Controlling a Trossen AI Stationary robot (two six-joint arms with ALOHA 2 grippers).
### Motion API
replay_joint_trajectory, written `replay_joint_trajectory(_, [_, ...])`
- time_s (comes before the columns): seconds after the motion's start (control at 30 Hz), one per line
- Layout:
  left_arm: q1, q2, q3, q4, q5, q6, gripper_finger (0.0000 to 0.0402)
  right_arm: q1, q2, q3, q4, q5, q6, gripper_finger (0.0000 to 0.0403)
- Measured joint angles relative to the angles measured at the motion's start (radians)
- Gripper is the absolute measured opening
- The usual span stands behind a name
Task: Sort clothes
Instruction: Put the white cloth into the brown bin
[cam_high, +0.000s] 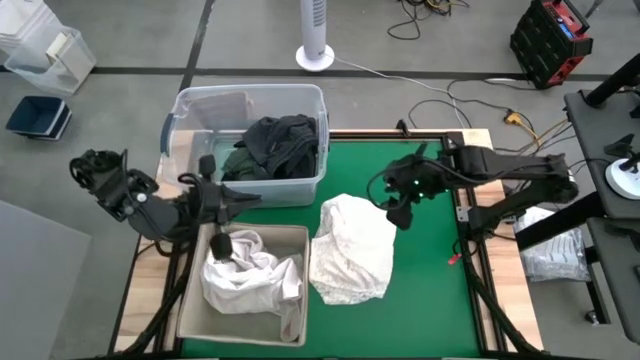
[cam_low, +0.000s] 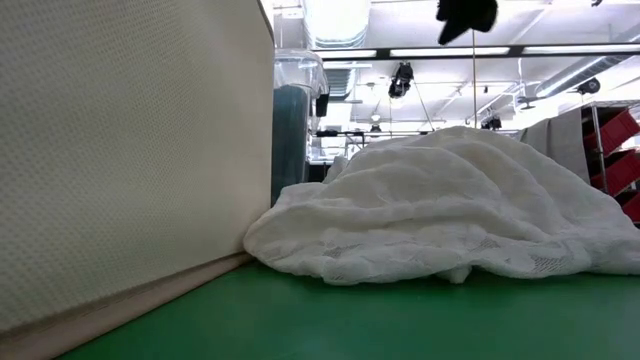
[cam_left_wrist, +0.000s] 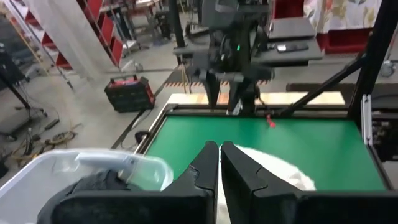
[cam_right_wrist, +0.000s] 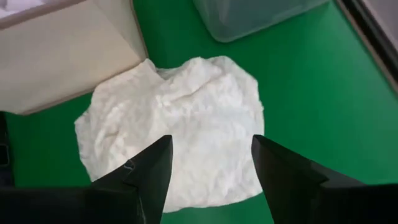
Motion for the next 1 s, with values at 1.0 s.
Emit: replay_joint_trajectory(1.0, [0.221, 0.359, 0.001, 0.336, 0.064, 0.018, 0.0000, -0.001, -0.266, -0.371, 0.015, -0.004, 0.425, 0.0263])
